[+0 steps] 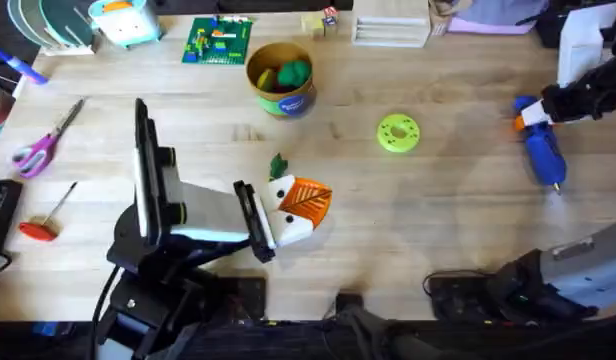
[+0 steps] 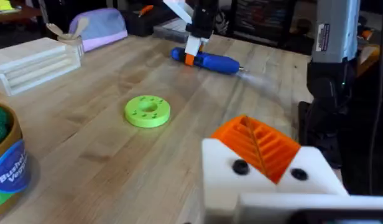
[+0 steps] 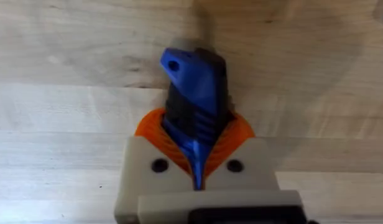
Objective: Pick up the gripper from the table and insert it into the empty holder that is missing its gripper. Then pick up a screw, insert it into the mounting hole, and use the screwdriver to tighten it. Finally, clean up the table by picking up the vegetable and placing it into the bucket.
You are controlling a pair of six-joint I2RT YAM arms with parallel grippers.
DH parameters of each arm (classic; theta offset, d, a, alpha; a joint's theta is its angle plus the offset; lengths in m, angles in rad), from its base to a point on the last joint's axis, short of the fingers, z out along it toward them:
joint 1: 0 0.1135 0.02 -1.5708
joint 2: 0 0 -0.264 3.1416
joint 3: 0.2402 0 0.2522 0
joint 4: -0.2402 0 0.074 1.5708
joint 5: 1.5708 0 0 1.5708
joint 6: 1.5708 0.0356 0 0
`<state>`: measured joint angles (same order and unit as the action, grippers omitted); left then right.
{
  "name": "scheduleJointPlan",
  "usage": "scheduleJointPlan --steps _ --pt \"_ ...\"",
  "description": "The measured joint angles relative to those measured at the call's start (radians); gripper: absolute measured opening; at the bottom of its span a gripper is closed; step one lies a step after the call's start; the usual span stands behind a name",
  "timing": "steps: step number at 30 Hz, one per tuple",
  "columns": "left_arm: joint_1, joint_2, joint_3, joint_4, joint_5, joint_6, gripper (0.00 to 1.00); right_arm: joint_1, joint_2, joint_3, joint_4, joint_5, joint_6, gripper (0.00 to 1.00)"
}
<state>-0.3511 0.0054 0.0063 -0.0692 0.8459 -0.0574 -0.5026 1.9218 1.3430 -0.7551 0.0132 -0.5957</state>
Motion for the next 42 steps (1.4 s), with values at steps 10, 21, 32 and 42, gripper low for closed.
scheduleJointPlan --steps 10,21,32,42 --pt "0.000 0.000 0.000 0.000 0.001 0.000 0.006 0.001 -0.023 -0.001 -0.007 0.000 0.001 0.027" --pt "0.000 0.000 0.000 0.000 0.000 0.000 0.006 0.022 -0.180 0.008 -0.078 -0.031 0.156 0.027" --pt "0.000 0.000 0.000 0.000 0.000 0.000 0.006 0.241 -0.559 0.019 -0.069 -0.055 0.280 0.027" --pt "0.000 0.000 0.000 0.000 0.000 0.000 0.006 0.379 -0.929 0.008 -0.027 -0.101 0.347 0.027"
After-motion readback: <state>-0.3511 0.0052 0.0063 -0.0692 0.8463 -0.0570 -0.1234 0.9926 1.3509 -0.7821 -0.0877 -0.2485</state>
